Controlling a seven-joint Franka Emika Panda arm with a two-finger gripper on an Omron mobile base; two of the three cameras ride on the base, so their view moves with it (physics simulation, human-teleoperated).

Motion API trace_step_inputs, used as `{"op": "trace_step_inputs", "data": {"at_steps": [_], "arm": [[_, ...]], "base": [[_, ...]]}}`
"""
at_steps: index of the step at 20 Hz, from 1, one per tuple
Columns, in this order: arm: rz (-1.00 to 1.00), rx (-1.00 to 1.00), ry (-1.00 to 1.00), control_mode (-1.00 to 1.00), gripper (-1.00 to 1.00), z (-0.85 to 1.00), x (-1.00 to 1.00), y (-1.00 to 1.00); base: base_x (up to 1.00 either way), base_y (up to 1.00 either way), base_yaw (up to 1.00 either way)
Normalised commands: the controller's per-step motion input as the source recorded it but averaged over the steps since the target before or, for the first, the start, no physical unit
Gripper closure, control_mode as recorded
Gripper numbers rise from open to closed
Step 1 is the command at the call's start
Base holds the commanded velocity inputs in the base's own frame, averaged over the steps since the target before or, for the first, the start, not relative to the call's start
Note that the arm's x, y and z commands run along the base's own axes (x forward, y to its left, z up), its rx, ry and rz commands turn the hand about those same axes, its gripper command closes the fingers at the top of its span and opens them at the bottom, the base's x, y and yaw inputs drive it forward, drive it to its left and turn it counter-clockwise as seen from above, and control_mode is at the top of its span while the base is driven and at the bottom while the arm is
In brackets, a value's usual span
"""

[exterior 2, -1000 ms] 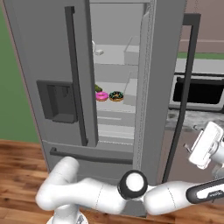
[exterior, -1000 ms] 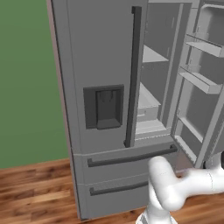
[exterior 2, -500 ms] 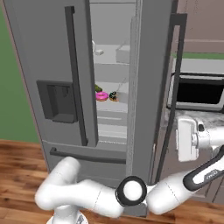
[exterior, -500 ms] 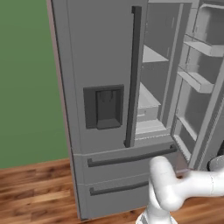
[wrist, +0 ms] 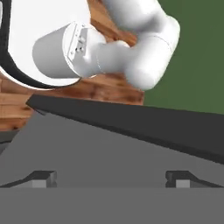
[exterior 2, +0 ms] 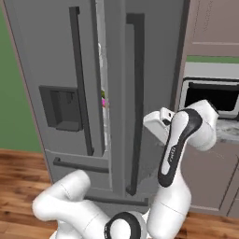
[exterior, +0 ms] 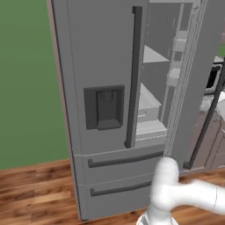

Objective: Place the tupperware on the second highest shelf of the fridge. Make space for the tupperware among the existing items by rearranging them on the shelves if needed. Close the fridge door when finished.

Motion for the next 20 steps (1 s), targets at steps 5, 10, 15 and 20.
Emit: {"op": "trace_step_inputs", "data": {"at_steps": [5, 10, 15, 20], "arm": [[-0.59, -0.24, -0.34, -1.00, -1.00, 0.01, 0.07, 1.00], [-0.52, -0.11, -0.16, -1.00, -1.00, 0.01, 0.55, 0.76], [-0.29, 0.02, -0.01, -1.00, -1.00, 0.14, 0.89, 0.09], [-0.16, 0.09, 0.00, -1.00, -1.00, 0.07, 0.99, -0.14]], "base": [[0.00, 0.00, 0.00], [0.00, 0.00, 0.00], [0.00, 0.00, 0.00], [0.00, 0.00, 0.00]]}}
